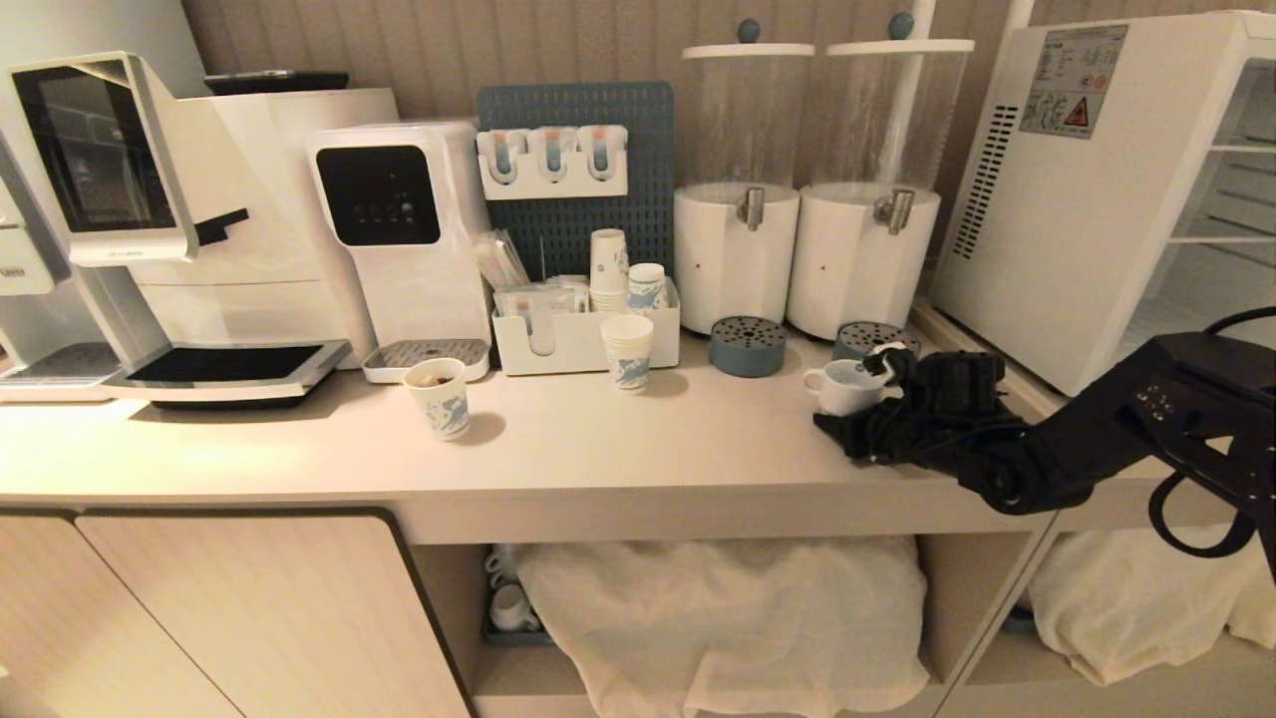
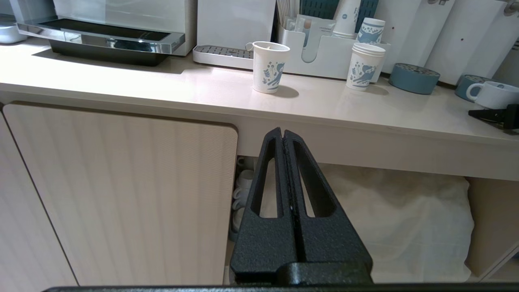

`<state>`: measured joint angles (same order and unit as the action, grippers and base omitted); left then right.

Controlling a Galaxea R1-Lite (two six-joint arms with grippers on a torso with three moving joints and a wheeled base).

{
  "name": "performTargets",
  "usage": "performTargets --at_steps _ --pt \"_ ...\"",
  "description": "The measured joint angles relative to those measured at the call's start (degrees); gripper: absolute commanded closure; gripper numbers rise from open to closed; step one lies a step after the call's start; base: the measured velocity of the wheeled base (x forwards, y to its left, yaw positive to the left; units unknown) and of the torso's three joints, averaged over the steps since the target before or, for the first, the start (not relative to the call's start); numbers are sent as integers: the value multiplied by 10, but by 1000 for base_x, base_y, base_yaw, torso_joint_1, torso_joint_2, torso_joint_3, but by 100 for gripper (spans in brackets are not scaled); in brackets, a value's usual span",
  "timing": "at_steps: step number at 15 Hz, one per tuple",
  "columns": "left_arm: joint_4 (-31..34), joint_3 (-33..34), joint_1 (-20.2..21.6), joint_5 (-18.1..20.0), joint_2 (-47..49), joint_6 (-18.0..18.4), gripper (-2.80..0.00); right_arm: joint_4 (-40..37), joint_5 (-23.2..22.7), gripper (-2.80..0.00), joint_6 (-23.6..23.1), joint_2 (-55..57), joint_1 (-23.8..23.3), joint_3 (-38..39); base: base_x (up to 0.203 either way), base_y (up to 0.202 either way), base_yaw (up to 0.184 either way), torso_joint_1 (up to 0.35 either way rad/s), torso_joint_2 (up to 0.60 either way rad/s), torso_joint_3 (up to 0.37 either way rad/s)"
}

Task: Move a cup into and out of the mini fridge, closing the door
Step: Place the ceramic cup on the table

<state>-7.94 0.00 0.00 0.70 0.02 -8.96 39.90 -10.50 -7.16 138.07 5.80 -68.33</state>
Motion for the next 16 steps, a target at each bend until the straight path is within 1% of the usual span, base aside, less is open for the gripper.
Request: performTargets --at_steps 3,6,7,10,16 --pt "0 0 0 0 0 0 0 3 32 0 18 10 0 -17 0 0 0 0 0 0" --pt "0 0 0 0 0 0 0 6 35 0 19 15 0 -20 0 0 0 0 0 0" --pt "0 0 0 0 0 0 0 6 34 -280 19 15 0 -20 0 0 0 0 0 0" --pt "0 0 0 0 0 0 0 5 34 -280 22 12 0 -17 0 0 0 0 0 0" --pt "0 0 0 0 0 0 0 2 31 -280 35 -16 4 16 0 0 0 0 0 0"
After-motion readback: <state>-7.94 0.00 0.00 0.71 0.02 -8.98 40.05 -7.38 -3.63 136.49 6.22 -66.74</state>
